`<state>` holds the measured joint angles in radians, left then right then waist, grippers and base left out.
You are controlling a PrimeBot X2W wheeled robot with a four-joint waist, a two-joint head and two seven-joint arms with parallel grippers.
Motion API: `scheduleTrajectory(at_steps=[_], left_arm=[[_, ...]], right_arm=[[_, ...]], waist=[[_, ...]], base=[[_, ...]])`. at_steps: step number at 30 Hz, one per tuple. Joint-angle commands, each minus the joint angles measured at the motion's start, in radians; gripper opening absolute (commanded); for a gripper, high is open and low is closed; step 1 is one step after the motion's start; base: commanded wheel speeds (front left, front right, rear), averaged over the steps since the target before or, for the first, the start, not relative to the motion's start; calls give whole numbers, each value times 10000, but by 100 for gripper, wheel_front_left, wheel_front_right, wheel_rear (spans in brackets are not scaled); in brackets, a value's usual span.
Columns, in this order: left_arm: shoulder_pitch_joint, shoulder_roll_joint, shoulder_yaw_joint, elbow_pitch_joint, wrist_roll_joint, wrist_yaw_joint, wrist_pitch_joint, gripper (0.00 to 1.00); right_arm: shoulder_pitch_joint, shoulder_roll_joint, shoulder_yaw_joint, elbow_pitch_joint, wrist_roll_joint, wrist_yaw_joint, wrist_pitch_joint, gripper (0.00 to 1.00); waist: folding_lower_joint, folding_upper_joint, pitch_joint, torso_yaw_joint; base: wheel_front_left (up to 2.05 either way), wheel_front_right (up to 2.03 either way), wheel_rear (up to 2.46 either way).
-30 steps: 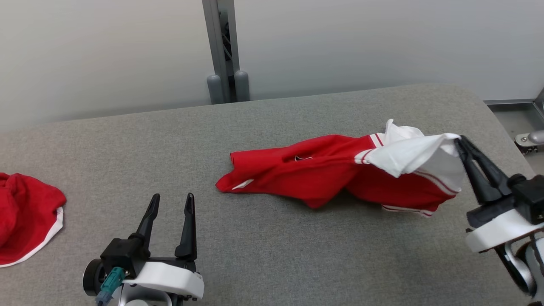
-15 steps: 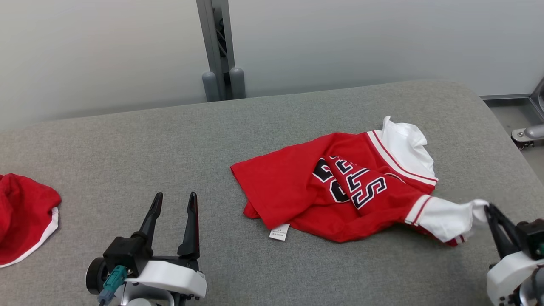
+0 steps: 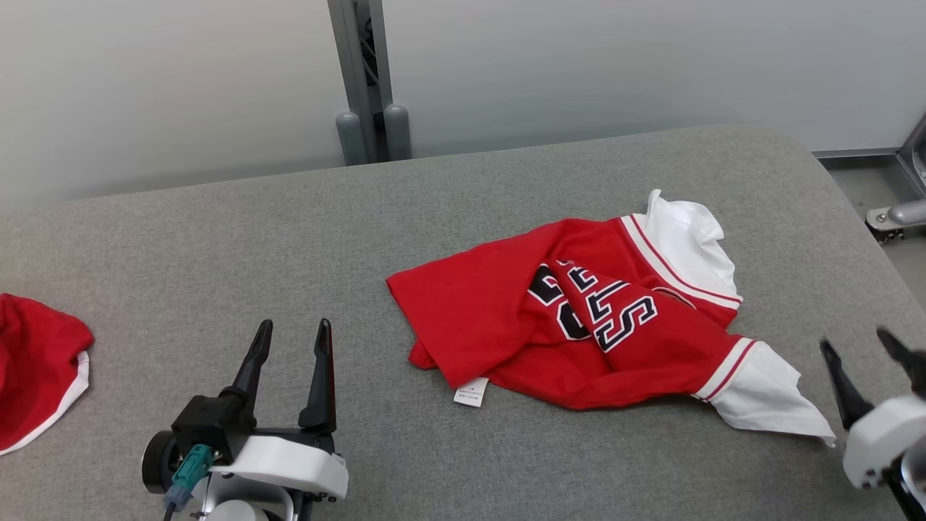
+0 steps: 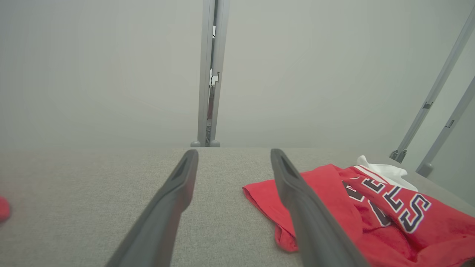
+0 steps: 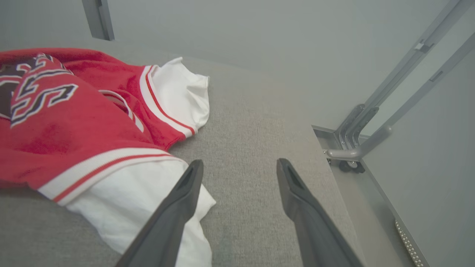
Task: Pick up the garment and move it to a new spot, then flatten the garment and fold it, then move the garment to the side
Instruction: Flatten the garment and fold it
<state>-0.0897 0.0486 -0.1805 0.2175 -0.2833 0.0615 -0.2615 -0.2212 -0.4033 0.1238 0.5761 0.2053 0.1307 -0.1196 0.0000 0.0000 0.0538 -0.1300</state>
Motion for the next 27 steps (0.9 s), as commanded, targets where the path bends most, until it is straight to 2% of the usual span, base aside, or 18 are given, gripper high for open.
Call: scheduleTrajectory(at_steps=[1, 7, 14, 20, 27], left_arm=[[-150, 34, 26, 13, 20, -38, -29, 100], [-189, 35, -30, 6, 2, -51, -29, 100], [-187, 34, -65, -27, 23, -66, -29, 100], [57, 34, -112, 1, 19, -73, -29, 100], [-94, 37, -263, -14, -91, -74, -29, 100]], right_arm=[[-166, 65, -63, -147, -77, 0, -238, 100], [-650, 460, 229, -1568, -81, 0, -1325, 100], [-554, 707, 1404, -3278, 168, 0, -1462, 100], [-40, 800, 2515, -3252, 231, 1, -1468, 100], [-329, 705, 3294, -3181, 216, 1, -1469, 100]], waist=[[0, 0, -11, -8], [0, 0, -86, 49], [0, 0, -130, 361], [0, 0, -161, 900], [0, 0, 119, 1490]], base=[[0, 0, 0], [0, 0, 0], [0, 0, 0], [0, 0, 0], [0, 0, 0]])
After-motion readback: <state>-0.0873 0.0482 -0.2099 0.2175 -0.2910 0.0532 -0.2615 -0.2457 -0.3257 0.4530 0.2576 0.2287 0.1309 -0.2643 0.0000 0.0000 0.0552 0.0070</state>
